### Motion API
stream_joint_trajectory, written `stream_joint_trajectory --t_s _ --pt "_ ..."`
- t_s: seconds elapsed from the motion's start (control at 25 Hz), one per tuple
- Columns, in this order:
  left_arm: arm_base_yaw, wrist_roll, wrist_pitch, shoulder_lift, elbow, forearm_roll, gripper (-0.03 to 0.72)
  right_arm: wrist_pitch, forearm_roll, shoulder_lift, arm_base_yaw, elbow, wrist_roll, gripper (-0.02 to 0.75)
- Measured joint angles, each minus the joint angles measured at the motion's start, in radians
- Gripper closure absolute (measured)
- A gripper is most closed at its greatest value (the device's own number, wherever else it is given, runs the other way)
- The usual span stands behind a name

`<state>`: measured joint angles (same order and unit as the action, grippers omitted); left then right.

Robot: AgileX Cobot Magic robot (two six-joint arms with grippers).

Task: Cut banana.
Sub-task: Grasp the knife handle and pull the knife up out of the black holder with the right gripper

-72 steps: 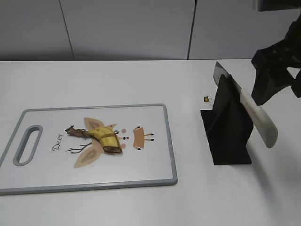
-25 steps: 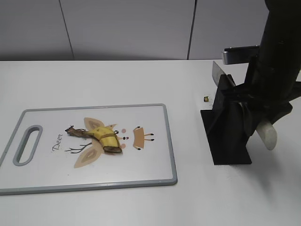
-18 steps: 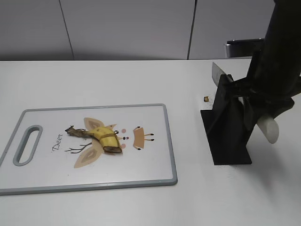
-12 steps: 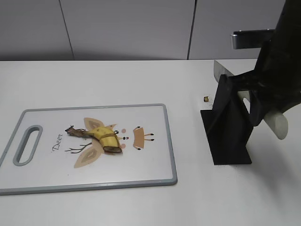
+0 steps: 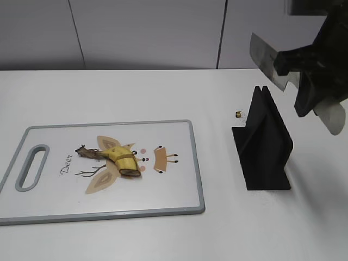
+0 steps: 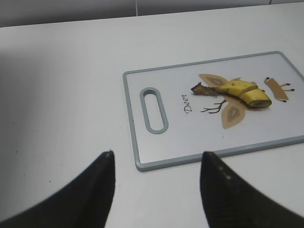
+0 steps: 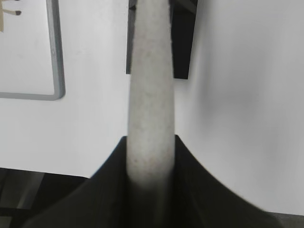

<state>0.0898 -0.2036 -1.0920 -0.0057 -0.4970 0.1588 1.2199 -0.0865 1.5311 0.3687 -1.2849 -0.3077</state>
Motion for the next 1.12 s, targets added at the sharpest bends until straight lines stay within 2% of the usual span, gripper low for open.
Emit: stream_joint_trajectory --t_s 0.4,0.52,0.8,1.0,1.12 --pt "0.000 0.000 0.000 0.000 0.000 0.000 0.143 0.003 0.003 -0.042 0.000 -0.108 0.001 0.577" --pt "0.000 0.000 0.000 0.000 0.000 0.000 0.143 0.004 0.007 -0.042 0.000 -0.147 0.053 0.577" --pt "0.000 -0.025 0.038 0.078 -0.030 0.001 0.143 0.005 0.008 -0.042 0.000 -0.195 0.494 0.577" --pt "0.000 -0.117 0.102 0.238 -0.091 0.001 0.143 0.005 0.001 -0.024 0.000 -0.196 0.641 0.577" --pt "0.000 -0.190 0.130 0.371 -0.135 0.004 0.143 0.005 -0.046 0.015 0.000 -0.196 0.801 0.577"
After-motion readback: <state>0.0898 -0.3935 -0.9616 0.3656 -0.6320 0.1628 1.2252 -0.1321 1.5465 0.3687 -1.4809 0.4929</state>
